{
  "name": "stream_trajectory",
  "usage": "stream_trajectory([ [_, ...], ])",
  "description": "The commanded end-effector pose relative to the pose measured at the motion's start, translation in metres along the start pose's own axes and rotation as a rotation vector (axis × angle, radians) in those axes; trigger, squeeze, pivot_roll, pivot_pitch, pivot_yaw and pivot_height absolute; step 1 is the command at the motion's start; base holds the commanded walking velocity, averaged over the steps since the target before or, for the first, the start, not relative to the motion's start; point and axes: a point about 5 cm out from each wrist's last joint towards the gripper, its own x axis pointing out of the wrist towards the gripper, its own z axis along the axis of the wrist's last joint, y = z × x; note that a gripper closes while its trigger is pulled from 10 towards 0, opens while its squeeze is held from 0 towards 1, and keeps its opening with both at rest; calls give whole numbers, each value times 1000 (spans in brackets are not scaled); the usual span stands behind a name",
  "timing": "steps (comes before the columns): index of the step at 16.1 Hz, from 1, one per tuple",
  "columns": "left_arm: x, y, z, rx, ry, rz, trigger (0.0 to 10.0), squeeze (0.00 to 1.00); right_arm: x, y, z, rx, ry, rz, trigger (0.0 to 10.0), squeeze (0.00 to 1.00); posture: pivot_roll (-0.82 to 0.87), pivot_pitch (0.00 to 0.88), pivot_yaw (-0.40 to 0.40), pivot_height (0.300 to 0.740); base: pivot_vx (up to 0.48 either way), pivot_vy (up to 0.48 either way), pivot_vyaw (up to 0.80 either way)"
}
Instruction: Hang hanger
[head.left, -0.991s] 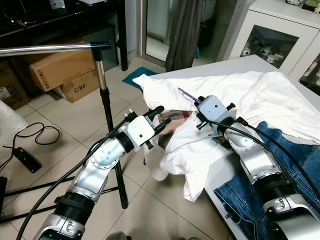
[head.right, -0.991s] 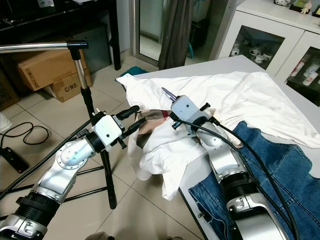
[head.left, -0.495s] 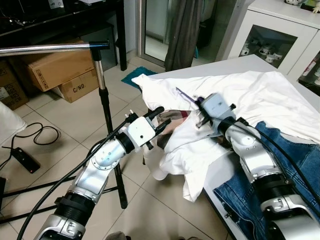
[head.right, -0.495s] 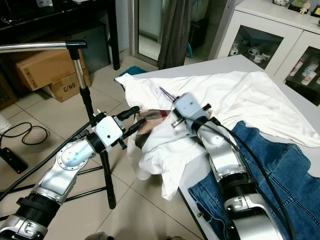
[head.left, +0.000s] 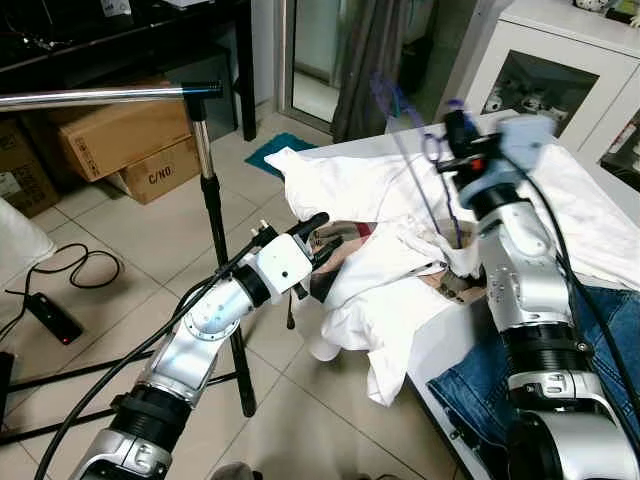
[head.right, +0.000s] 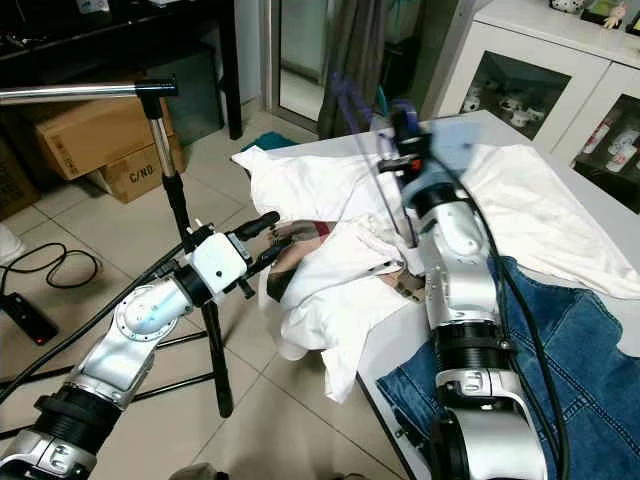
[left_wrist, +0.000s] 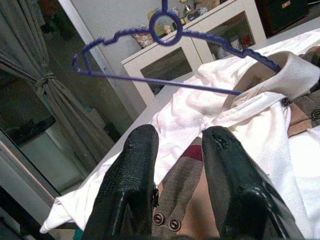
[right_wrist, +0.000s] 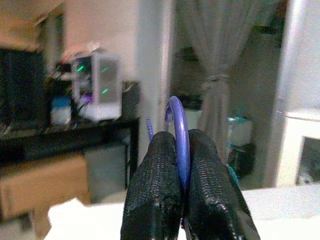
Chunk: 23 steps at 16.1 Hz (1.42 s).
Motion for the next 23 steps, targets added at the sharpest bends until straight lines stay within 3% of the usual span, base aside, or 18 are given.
stream_trajectory([
  [1, 1, -3, 0, 5, -1, -9, 10000, 0, 0, -10, 5, 66, -35, -69, 0, 0, 68, 13, -82, 740, 0, 0, 0],
  [3, 1, -4, 0, 6, 0, -10, 10000, 0, -2, -21, 10, 217, -92, -162, 0, 0, 68, 14, -81, 740, 0, 0, 0],
  [5, 0, -5, 0, 5, -1, -13, 10000, 0, -1, -29, 24, 449, -208, -193, 0, 0, 66, 20, -79, 740, 0, 0, 0],
  [12, 2, -6, 0, 20, 0, -22, 10000, 0, 10, -21, 61, 567, -397, -46, 0, 0, 66, 23, -78, 740, 0, 0, 0],
  [16, 2, -8, -1, 29, 3, -27, 10000, 0, 10, -31, 70, 467, -442, -123, 0, 0, 69, 25, -84, 740, 0, 0, 0],
  [18, 1, -9, -2, 34, 8, -29, 10000, 0, 9, -35, 72, 297, -435, -181, 0, 0, 69, 25, -84, 740, 0, 0, 0],
  [19, 1, -10, -2, 38, 11, -34, 10000, 0, 8, -35, 74, 121, -422, -234, 0, 0, 69, 25, -84, 740, 0, 0, 0],
  [21, 1, -11, -3, 43, 12, -38, 10000, 0, 6, -37, 77, 4, -431, -303, 0, 0, 64, 28, -84, 740, 0, 0, 0],
  [23, 2, -11, -2, 46, 10, -41, 10000, 0, 5, -39, 81, -7, -458, -360, 0, 0, 63, 28, -82, 740, 0, 0, 0],
])
